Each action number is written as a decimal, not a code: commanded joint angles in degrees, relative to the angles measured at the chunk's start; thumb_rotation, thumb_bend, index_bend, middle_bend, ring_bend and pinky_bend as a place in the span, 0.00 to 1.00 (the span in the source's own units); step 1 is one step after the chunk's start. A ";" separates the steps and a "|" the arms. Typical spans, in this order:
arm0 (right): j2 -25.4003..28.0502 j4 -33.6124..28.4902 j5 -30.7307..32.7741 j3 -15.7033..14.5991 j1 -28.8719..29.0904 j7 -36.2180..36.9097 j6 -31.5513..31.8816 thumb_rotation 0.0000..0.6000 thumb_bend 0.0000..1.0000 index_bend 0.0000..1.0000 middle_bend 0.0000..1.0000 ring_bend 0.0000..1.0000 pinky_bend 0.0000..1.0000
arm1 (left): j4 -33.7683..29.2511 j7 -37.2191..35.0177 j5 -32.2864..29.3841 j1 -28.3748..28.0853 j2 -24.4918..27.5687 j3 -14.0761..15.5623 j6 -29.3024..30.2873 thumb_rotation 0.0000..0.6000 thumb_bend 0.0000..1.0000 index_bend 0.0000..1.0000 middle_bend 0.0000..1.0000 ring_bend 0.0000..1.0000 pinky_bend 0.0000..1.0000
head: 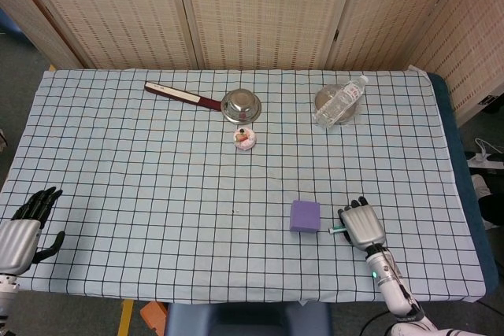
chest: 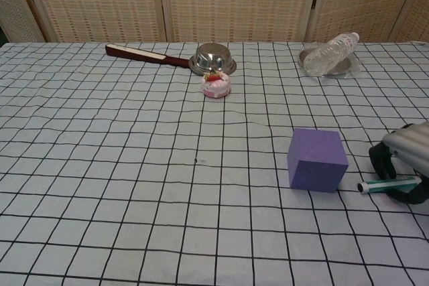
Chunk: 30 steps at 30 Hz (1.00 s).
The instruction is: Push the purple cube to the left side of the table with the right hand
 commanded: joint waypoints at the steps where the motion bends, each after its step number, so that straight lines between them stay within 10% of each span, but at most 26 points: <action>1: 0.00 0.18 -0.11 -0.20 0.05 0.00 0.02 1.00 0.29 0.63 0.60 0.39 0.33 | -0.15 -0.13 -0.39 -0.05 0.09 -0.08 -0.32 1.00 0.45 0.00 0.00 0.00 0.17; 9: 0.12 1.21 -0.71 -0.84 0.10 1.37 -0.29 1.00 0.34 0.76 0.72 0.54 0.53 | -0.44 0.46 -1.48 0.18 -0.08 -0.56 -0.05 1.00 0.45 0.00 0.00 0.00 0.17; 30: 3.15 -1.90 -4.09 2.18 0.38 5.78 3.55 1.00 0.41 0.92 0.82 0.66 0.59 | -0.61 -0.76 -0.27 0.03 0.35 -0.15 -0.16 1.00 0.45 0.00 0.00 0.00 0.18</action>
